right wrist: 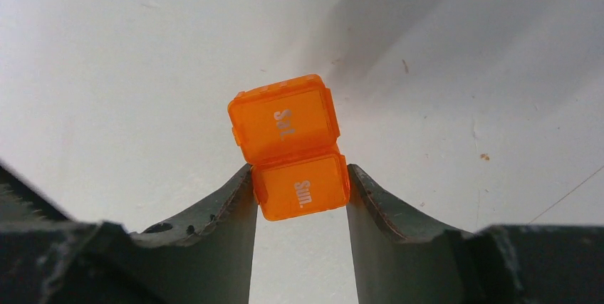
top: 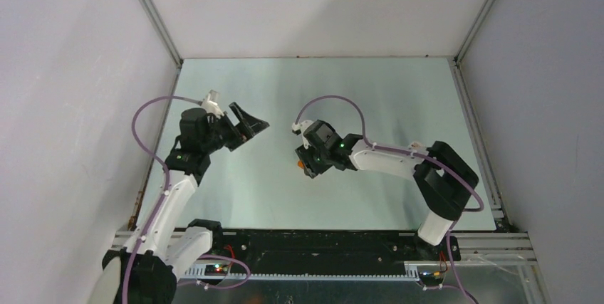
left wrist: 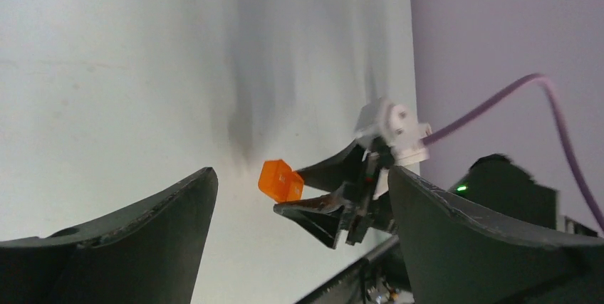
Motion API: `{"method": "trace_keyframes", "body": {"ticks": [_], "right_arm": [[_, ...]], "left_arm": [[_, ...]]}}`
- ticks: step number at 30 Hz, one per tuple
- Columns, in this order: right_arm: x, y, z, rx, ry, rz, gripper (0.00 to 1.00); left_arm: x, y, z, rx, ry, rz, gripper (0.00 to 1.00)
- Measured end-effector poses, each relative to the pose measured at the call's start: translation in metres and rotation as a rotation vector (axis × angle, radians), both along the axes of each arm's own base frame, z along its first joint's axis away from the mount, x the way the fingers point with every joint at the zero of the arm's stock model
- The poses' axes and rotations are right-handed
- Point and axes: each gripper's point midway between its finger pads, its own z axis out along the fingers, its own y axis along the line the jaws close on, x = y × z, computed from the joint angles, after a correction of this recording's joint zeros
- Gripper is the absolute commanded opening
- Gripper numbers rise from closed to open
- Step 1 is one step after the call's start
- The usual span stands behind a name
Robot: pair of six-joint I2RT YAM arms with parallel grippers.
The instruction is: Sort the pills into containers
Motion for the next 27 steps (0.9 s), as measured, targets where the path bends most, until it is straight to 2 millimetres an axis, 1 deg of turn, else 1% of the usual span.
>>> {"method": "trace_keyframes", "body": {"ticks": [6, 10, 13, 15, 17, 22, 27], "right_arm": [[0.002, 0.018, 0.056, 0.203, -0.017, -0.013, 0.34], [0.003, 0.025, 0.084, 0.306, -0.018, -0.037, 0.35], [0.003, 0.029, 0.1, 0.367, -0.014, -0.052, 0.36], [0.003, 0.031, 0.109, 0.401, -0.013, -0.066, 0.36], [0.005, 0.031, 0.118, 0.433, -0.012, -0.09, 0.36], [0.008, 0.031, 0.137, 0.498, -0.014, -0.132, 0.37], [0.011, 0.029, 0.144, 0.521, -0.009, -0.161, 0.38]], "left_arm": [[-0.006, -0.033, -0.02, -0.063, 0.092, -0.102, 0.91], [-0.014, -0.058, -0.029, -0.07, 0.123, -0.187, 0.87], [-0.021, -0.075, -0.032, -0.08, 0.137, -0.247, 0.85], [-0.022, -0.084, -0.033, -0.092, 0.145, -0.271, 0.84], [-0.021, -0.09, -0.031, -0.115, 0.143, -0.283, 0.82], [-0.018, -0.099, -0.02, -0.149, 0.107, -0.294, 0.76], [-0.017, -0.103, -0.016, -0.154, 0.089, -0.293, 0.65]]}}
